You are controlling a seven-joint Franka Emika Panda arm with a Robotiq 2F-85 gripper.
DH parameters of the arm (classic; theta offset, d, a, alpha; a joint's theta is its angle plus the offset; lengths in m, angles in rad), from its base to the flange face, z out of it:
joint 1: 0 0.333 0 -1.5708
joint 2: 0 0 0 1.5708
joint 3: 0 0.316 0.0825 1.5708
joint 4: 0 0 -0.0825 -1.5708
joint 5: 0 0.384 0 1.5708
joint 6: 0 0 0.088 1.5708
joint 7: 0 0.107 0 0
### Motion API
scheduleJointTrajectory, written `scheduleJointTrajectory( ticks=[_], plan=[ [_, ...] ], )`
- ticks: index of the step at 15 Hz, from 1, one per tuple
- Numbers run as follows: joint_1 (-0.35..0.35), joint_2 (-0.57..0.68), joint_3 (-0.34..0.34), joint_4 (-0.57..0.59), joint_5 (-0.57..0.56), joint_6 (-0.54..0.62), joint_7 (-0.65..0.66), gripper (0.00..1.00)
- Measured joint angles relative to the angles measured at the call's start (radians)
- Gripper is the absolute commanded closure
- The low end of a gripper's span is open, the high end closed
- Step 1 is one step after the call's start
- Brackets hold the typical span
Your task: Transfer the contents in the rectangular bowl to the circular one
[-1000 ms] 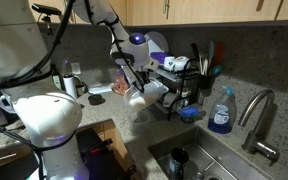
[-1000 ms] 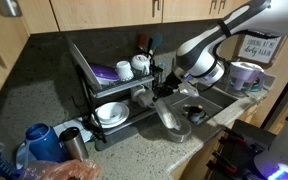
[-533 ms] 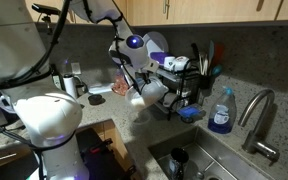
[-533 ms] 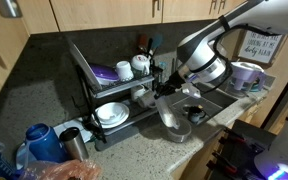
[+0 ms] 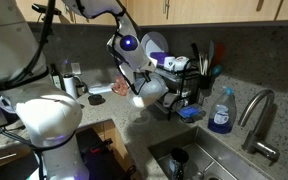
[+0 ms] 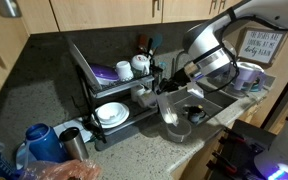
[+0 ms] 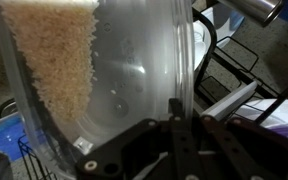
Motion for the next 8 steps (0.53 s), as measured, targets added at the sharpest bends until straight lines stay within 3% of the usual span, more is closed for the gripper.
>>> scheduleJointTrajectory(
  ticks=[8],
  plan=[
    [-0.063,-0.05,0.029,-0.009,0.388,0.008,-0.376,0.99]
  ],
)
